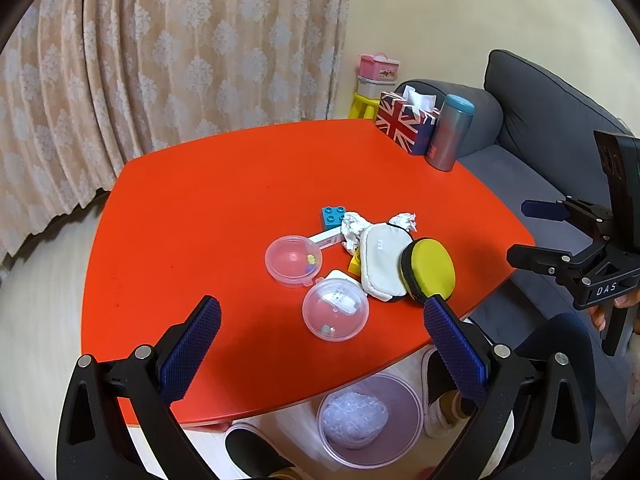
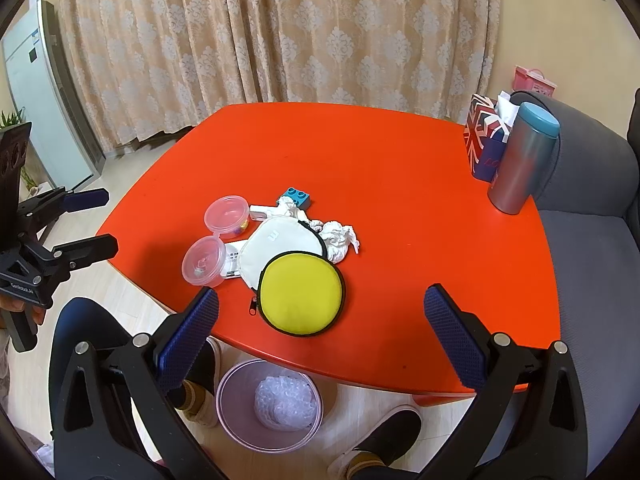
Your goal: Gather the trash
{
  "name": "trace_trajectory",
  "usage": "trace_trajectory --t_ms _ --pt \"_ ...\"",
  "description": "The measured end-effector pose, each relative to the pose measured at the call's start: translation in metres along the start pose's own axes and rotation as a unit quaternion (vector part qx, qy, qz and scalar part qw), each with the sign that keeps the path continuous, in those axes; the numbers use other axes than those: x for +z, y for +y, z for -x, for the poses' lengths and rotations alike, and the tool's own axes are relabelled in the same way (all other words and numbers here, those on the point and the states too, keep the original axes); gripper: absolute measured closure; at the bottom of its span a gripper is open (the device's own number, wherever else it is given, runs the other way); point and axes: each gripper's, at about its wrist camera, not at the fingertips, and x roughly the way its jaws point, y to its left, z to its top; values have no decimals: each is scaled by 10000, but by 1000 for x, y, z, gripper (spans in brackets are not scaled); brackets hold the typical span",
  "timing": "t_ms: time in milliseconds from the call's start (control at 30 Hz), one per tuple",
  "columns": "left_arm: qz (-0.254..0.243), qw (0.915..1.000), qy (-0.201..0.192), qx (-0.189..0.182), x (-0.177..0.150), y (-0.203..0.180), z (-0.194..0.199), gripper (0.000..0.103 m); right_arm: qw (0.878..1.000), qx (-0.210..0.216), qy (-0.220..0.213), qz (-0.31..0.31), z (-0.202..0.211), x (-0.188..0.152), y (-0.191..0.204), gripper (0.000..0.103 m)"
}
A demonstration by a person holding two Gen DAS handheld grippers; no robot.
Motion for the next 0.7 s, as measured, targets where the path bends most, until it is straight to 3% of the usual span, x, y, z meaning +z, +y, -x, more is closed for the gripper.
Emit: trace_trajectory --t_ms 700 --pt "-26 10000 13 -14 2 1 2 6 10000 -2 -6 -20 1 0 0 3"
